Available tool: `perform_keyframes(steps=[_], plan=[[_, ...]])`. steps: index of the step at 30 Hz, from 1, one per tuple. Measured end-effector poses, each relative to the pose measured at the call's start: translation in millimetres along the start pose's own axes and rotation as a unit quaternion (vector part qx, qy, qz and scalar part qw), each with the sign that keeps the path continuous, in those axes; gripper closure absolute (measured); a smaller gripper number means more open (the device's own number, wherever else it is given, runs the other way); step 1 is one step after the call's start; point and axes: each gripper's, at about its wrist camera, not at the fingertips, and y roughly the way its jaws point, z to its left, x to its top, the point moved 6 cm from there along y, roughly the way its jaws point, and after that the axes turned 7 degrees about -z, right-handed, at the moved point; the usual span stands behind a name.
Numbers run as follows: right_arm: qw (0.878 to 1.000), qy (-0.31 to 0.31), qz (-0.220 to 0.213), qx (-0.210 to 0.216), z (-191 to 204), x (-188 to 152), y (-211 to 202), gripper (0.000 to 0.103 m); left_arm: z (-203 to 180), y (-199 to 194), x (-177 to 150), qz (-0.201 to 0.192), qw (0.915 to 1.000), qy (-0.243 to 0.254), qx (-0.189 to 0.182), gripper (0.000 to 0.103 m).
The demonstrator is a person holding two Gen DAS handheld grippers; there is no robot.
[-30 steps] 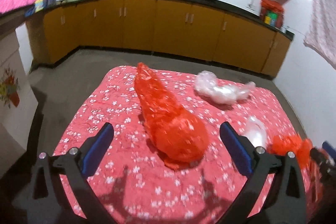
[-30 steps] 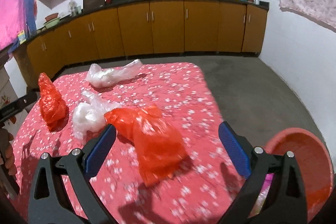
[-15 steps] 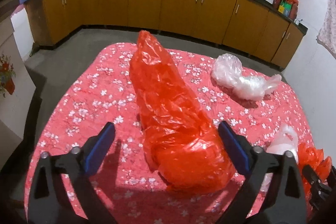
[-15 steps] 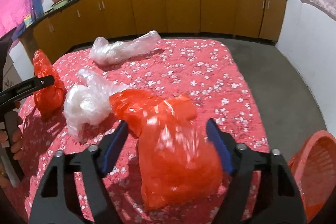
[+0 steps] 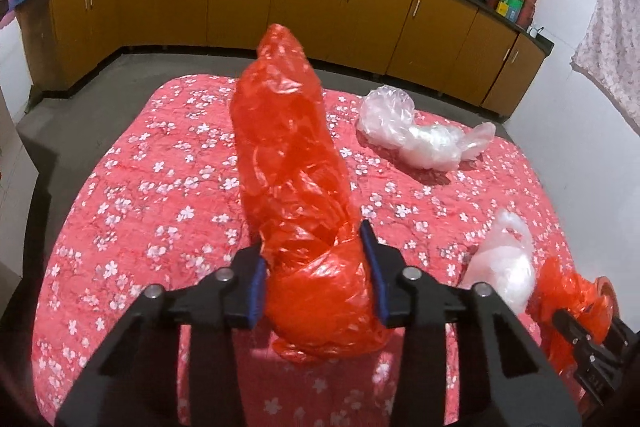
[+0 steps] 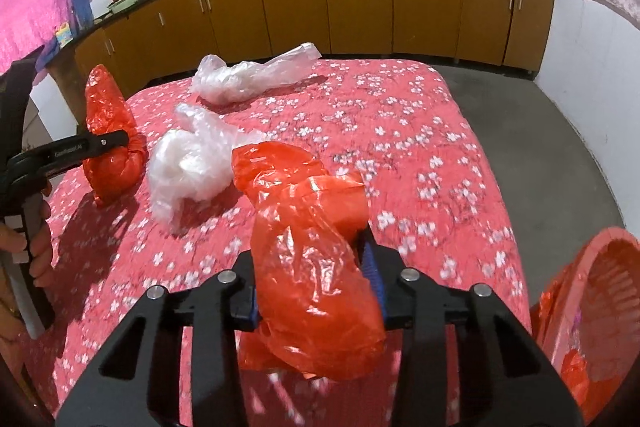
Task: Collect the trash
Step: 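Grasp the long orange bag with the left tool while the right grasps another orange bag, then carry both orange bags over the basket and open both tools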
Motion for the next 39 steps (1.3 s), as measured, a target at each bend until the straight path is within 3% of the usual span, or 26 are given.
perform_keyframes(steps=[10,18,29,39], plan=[[0.999,0.023,-0.027,-0.017,-15,-9,-58,0.063,-19,-62,-5,-0.036,0.9985,0.033,-0.027,0.068],[0.994,0.052,-0.079,-0.050,-41,-9,-130,0.063,-61,-124,-8,-0.055,0.9929,0.056,-0.090,0.068],[0.978,0.082,-0.133,-0.135,-93,-17,-207,0.063,-168,-190,-29,-0.069,0.9673,0.127,-0.209,0.068],[0.962,0.107,-0.156,-0.196,-131,-33,-241,0.063,-246,-208,-64,-0.058,0.9442,0.183,-0.268,0.068]])
